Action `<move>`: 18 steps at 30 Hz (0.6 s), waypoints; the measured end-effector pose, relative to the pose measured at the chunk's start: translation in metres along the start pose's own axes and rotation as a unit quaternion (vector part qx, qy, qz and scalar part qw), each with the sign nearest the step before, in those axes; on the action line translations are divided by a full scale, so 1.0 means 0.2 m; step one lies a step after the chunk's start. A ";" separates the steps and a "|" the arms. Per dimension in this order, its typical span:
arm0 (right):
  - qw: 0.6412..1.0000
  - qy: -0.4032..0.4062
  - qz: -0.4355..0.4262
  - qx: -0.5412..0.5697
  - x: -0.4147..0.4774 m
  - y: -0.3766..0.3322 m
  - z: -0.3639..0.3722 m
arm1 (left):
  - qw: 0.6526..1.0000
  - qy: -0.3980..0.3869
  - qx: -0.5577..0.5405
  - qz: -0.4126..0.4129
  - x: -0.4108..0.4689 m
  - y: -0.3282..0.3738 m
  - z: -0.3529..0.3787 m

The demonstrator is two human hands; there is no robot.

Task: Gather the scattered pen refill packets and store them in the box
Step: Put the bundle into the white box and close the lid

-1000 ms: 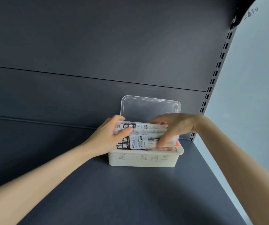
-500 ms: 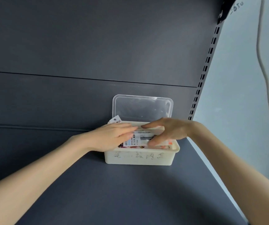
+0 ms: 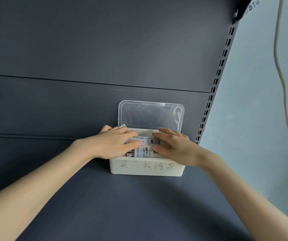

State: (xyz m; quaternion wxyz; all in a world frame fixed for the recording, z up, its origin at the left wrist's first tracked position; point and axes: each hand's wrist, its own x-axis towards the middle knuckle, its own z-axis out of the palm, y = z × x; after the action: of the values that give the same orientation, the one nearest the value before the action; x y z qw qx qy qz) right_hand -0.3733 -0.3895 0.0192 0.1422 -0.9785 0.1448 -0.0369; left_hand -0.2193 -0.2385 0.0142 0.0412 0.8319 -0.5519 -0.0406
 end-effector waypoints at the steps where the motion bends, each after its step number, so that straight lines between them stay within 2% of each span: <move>1: 1.000 0.005 -0.002 0.015 0.00 0.00 0.00 | 1.000 0.000 -0.010 0.014 0.00 -0.01 -0.01; 4: 0.998 0.030 -0.024 0.059 -0.01 0.00 0.00 | 0.996 -0.006 -0.073 0.045 0.01 -0.03 -0.04; 6: 0.997 0.048 -0.029 0.058 -0.01 0.00 0.00 | 0.995 -0.019 -0.090 0.034 0.02 -0.02 -0.06; 9: 0.997 0.058 -0.026 0.054 -0.01 0.00 0.00 | 0.999 -0.007 0.001 0.043 0.03 0.01 -0.04; 12: 0.997 0.057 -0.031 0.044 -0.03 0.00 0.00 | 0.991 0.054 0.108 0.058 0.04 -0.03 0.00; 14: 0.997 0.055 -0.030 0.036 -0.03 0.00 0.01 | 0.981 0.086 0.171 0.035 0.04 -0.04 0.00; 18: 0.995 0.087 -0.020 0.046 -0.02 0.00 0.01 | 0.975 0.124 0.186 0.014 0.04 0.01 0.01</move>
State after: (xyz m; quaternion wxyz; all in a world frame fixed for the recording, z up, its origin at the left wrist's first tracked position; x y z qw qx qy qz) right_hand -0.3774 -0.3886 0.0174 0.1732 -0.9667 0.1348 -0.1313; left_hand -0.2185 -0.2465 0.0126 -0.0451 0.8156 -0.5523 0.1668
